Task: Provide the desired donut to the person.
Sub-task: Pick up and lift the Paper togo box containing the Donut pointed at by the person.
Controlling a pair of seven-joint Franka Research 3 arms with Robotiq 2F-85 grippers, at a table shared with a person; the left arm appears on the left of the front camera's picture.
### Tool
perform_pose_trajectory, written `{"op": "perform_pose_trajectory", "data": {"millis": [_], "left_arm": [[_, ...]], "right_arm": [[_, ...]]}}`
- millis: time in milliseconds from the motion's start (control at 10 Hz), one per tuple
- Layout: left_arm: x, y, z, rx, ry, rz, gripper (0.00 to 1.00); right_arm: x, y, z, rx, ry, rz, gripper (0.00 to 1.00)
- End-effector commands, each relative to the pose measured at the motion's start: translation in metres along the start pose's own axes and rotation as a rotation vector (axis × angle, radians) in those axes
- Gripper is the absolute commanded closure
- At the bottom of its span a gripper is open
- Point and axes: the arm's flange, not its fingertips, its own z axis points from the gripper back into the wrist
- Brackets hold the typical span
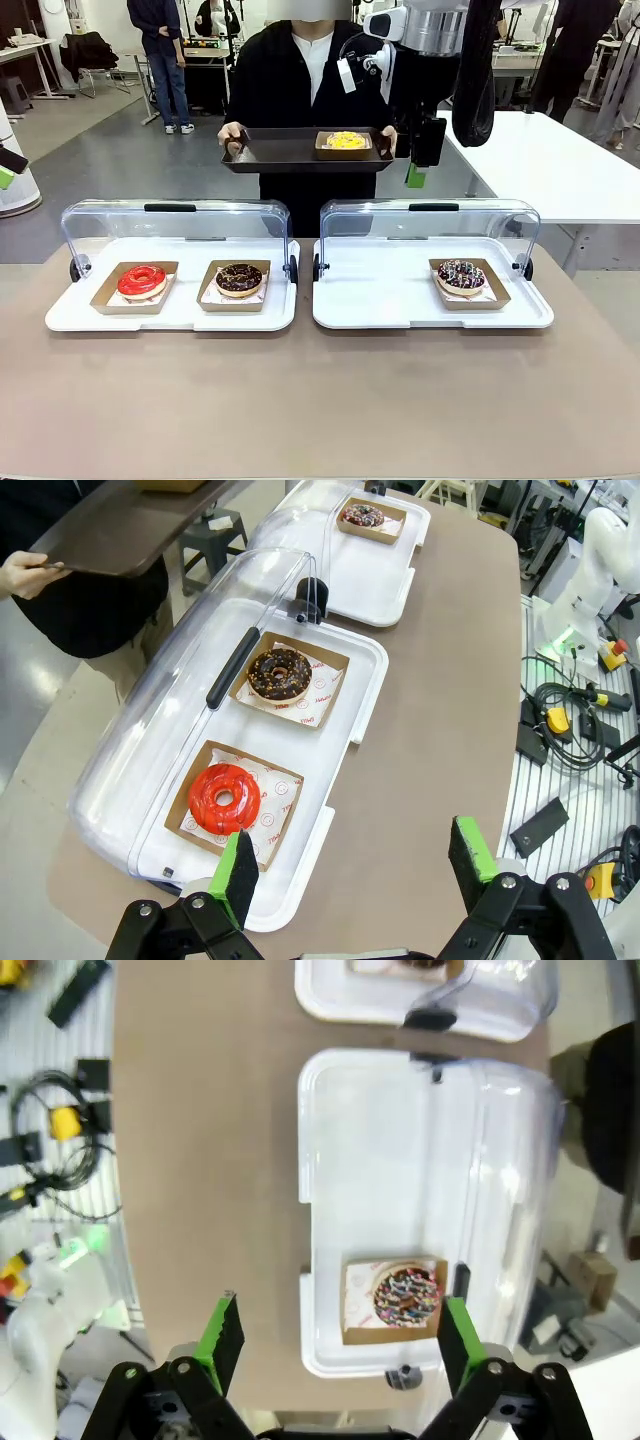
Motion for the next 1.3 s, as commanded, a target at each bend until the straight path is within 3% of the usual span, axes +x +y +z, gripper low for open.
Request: {"op": "perform_pose_trajectory", "data": {"millis": [0, 400, 800, 1200], "left_arm": [[0.001, 0.0, 0.001, -0.005, -0.016, -0.009, 0.0], [0.001, 0.0, 0.001, -0.005, -0.016, -0.009, 0.0], [0.001, 0.0, 0.001, -0.005, -0.016, -0.009, 0.0], [0.001, 0.0, 0.001, -0.005, -0.016, -0.009, 0.0]], "right_arm": [[-0.038, -0.011, 0.03, 0.003, -0.216, -0.11, 0.0], [-0.159, -0.023, 0.065, -0.013, -0.562, -0.259, 0.0], [-0.292, 0.003, 0.041, -0.009, -0.843, -0.11, 0.0], [-0.35, 0.001, 0.012, 0.033, -0.862, -0.091, 0.0]]}}
